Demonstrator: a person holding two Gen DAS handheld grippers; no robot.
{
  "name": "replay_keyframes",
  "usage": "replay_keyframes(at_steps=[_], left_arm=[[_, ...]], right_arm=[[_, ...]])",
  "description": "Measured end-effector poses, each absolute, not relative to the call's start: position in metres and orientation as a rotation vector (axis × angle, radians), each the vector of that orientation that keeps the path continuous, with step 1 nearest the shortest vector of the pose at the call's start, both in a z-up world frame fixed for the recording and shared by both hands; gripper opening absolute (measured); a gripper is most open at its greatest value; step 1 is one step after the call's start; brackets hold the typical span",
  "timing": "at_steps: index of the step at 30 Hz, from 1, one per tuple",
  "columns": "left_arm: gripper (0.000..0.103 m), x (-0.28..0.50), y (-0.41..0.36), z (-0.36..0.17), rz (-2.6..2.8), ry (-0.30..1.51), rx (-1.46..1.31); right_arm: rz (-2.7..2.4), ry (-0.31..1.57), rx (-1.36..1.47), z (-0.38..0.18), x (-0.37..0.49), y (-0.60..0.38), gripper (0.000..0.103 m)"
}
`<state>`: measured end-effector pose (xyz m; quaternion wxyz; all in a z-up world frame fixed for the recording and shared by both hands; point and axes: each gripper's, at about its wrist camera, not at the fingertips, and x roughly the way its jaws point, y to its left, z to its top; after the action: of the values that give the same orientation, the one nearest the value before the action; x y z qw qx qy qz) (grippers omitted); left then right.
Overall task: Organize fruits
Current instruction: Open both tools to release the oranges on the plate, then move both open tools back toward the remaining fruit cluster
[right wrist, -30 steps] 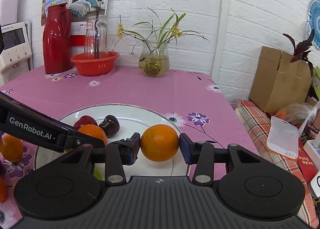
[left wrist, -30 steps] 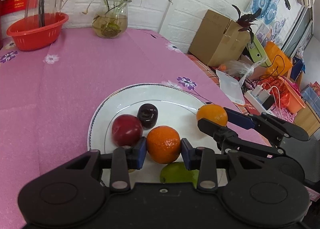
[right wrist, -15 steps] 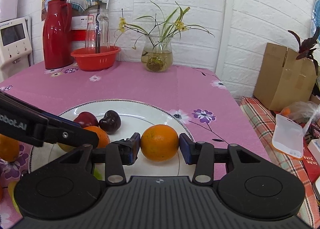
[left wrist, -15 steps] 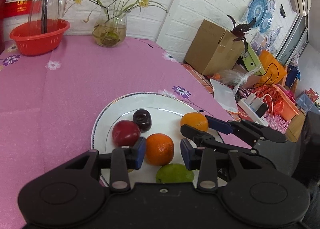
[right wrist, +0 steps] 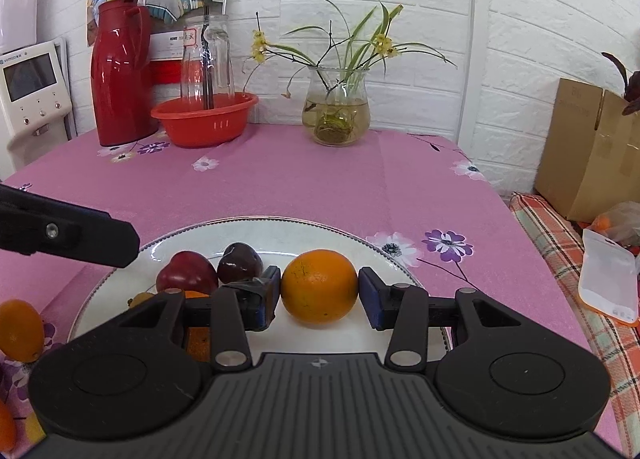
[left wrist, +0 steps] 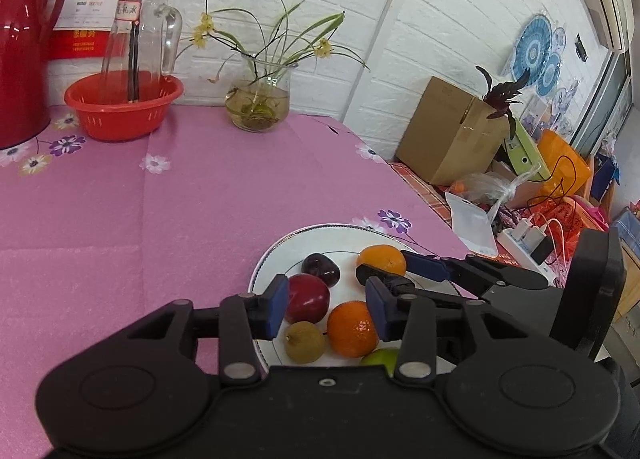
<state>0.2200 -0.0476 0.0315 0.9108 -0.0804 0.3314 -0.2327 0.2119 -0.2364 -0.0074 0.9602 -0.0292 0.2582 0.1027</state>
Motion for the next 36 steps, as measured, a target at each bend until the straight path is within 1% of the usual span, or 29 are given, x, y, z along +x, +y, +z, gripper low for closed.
replay_keyframes(at_steps=[11, 13, 14, 15, 17, 22, 27, 36], left_arm=[[0.103, 0.221, -0.042, 0.026, -0.477, 0.694, -0.171], [0.103, 0.220, -0.041, 0.027, -0.469, 0.689, -0.168], [0.103, 0.220, -0.040, 0.028, -0.466, 0.686, -0.168], [0.103, 0.219, -0.039, 0.029, -0.463, 0.683, -0.169], [0.103, 0.215, -0.037, 0.033, -0.452, 0.671, -0.169], [0.103, 0.201, -0.031, 0.043, -0.413, 0.626, -0.175], [0.103, 0.179, -0.020, 0.053, -0.374, 0.594, -0.210], [0.103, 0.119, -0.006, 0.053, -0.372, 0.604, -0.233]], right_arm=[[0.225, 0.526, -0.073, -0.008, 0.212, -0.235, 0.075], [0.217, 0.526, -0.075, -0.008, 0.210, -0.235, 0.078], [0.214, 0.523, -0.077, -0.007, 0.209, -0.235, 0.083], [0.216, 0.515, -0.072, -0.006, 0.208, -0.236, 0.094], [0.217, 0.497, -0.059, -0.002, 0.203, -0.239, 0.102], [0.177, 0.442, -0.073, 0.016, 0.184, -0.244, 0.103], [0.162, 0.393, -0.101, 0.030, 0.146, -0.249, 0.103], [0.206, 0.372, -0.084, 0.031, 0.070, -0.240, 0.103]])
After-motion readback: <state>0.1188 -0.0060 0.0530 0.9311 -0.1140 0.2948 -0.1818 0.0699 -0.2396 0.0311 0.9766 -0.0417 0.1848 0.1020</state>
